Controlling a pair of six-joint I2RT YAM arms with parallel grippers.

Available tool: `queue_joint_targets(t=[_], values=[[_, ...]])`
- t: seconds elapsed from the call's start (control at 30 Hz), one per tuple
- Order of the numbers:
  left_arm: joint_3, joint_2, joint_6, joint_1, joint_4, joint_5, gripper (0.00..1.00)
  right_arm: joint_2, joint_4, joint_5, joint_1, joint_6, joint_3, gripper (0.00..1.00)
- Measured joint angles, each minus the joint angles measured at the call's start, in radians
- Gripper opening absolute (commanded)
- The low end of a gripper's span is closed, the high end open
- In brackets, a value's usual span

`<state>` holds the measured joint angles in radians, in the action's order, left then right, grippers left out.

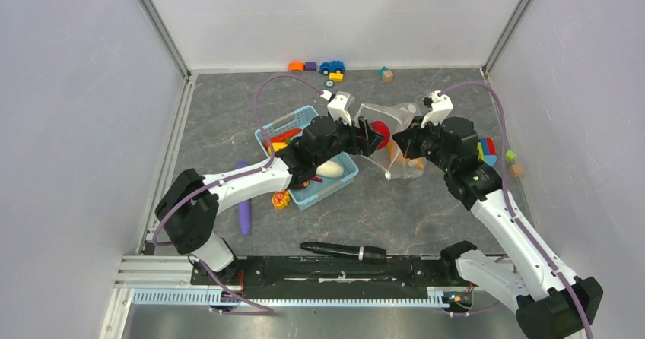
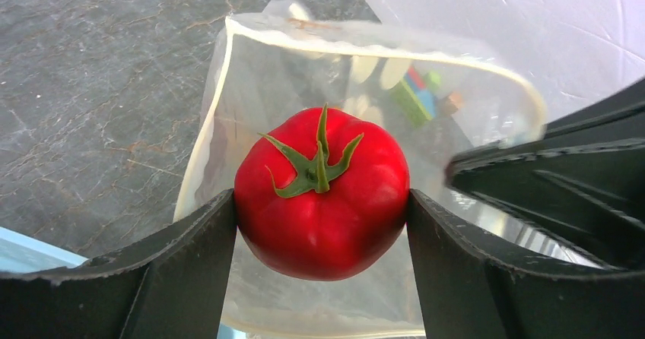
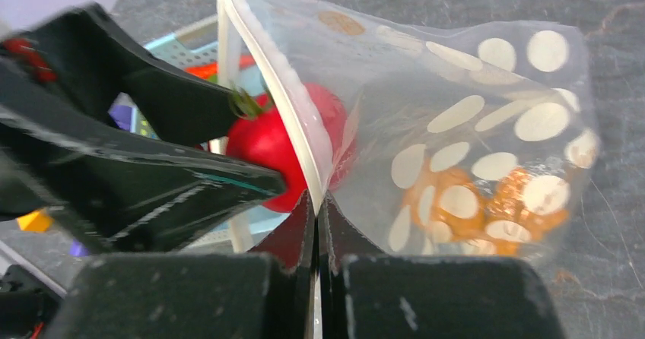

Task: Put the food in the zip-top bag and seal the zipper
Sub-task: Place the fake vegetable in the zipper food storage bag, then pick up the fake vegetable from the bin.

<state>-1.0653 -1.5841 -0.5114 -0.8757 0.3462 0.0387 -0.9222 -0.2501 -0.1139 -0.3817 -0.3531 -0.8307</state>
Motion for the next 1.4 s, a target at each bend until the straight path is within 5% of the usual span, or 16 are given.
queue_joint_targets(t=[0.13, 0.57, 0.8, 1.1, 1.4], values=[[-0.002, -0.012, -0.001, -0.002, -0.001, 0.023, 1.0, -0.008, -0.006, -0.054, 0.002, 0.002, -0.047, 0.01], [0.023, 0.008, -0.015, -0.006, 0.013, -0.042, 1.0, -0.078, -0.066, -0.084, 0.004, 0.003, -0.057, 0.01], [0.105, 0.154, -0.011, -0.012, 0.006, -0.029, 1.0, -0.09, -0.083, -0.03, 0.004, 0.008, -0.057, 0.01], [0.099, 0.271, -0.007, 0.029, -0.226, 0.224, 1.0, -0.09, -0.114, 0.08, 0.004, 0.021, -0.058, 0.0], [0.086, 0.186, -0.125, 0.109, -0.481, 0.24, 1.0, -0.095, -0.129, 0.15, 0.004, 0.028, -0.058, 0.0]])
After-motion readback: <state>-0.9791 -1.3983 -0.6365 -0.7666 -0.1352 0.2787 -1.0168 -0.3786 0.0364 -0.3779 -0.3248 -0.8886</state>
